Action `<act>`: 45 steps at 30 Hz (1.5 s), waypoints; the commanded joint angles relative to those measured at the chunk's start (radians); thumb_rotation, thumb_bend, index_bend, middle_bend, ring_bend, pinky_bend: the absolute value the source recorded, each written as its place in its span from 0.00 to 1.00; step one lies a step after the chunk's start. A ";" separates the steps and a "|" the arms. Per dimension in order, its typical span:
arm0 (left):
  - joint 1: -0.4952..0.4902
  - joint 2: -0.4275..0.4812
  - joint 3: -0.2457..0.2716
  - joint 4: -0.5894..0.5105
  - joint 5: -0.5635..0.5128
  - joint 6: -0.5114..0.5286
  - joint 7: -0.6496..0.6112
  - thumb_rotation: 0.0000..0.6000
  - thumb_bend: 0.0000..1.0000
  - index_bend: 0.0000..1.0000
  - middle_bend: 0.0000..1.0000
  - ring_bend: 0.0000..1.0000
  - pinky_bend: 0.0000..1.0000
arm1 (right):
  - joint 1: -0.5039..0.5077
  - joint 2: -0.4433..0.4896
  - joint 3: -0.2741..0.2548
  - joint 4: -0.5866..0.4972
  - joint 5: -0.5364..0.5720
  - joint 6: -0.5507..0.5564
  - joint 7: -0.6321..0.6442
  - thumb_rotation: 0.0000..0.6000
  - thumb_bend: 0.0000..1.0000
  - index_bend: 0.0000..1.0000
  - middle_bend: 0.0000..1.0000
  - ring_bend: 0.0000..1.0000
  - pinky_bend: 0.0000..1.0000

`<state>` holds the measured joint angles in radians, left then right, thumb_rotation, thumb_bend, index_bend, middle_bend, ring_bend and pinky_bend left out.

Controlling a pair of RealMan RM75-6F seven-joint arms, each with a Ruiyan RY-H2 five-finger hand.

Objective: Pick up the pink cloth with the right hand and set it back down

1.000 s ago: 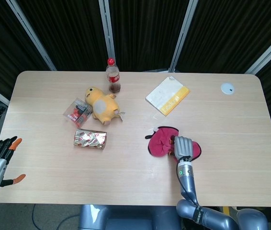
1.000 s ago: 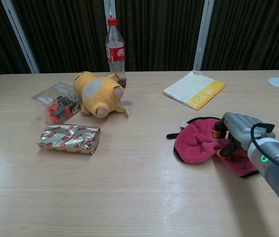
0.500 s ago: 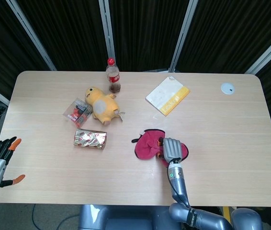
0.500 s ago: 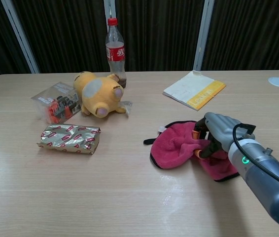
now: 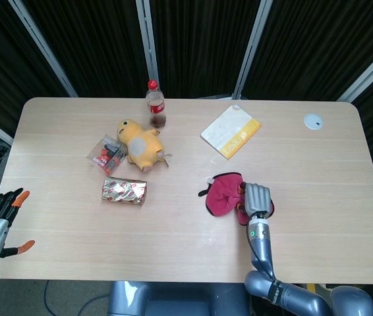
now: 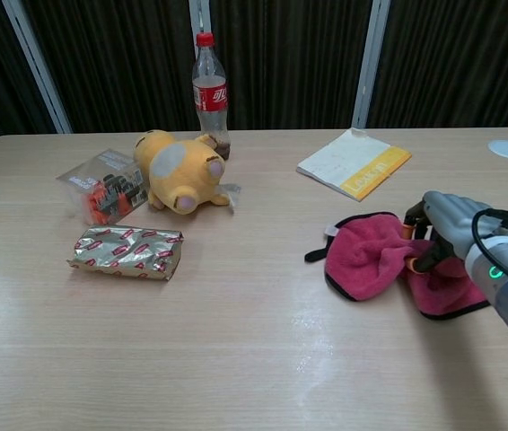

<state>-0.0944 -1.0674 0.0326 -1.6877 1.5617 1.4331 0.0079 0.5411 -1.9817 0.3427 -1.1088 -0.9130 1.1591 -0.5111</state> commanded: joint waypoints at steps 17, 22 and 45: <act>0.000 -0.002 0.002 -0.005 0.002 -0.002 0.004 1.00 0.00 0.04 0.00 0.00 0.00 | -0.103 0.229 0.017 0.017 0.023 0.057 0.004 1.00 0.42 0.70 0.60 0.49 0.72; 0.000 -0.003 0.002 -0.007 0.002 -0.002 0.007 1.00 0.00 0.04 0.00 0.00 0.00 | -0.119 0.286 0.026 -0.021 0.032 0.066 0.002 1.00 0.42 0.70 0.60 0.49 0.72; 0.001 -0.003 -0.001 -0.006 0.007 0.006 -0.016 1.00 0.00 0.04 0.00 0.00 0.00 | -0.175 0.522 -0.042 -0.412 -0.140 0.159 0.047 1.00 0.42 0.70 0.60 0.49 0.72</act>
<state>-0.0935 -1.0703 0.0318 -1.6942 1.5681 1.4386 -0.0086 0.3887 -1.5099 0.3283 -1.4639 -1.0121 1.2956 -0.4675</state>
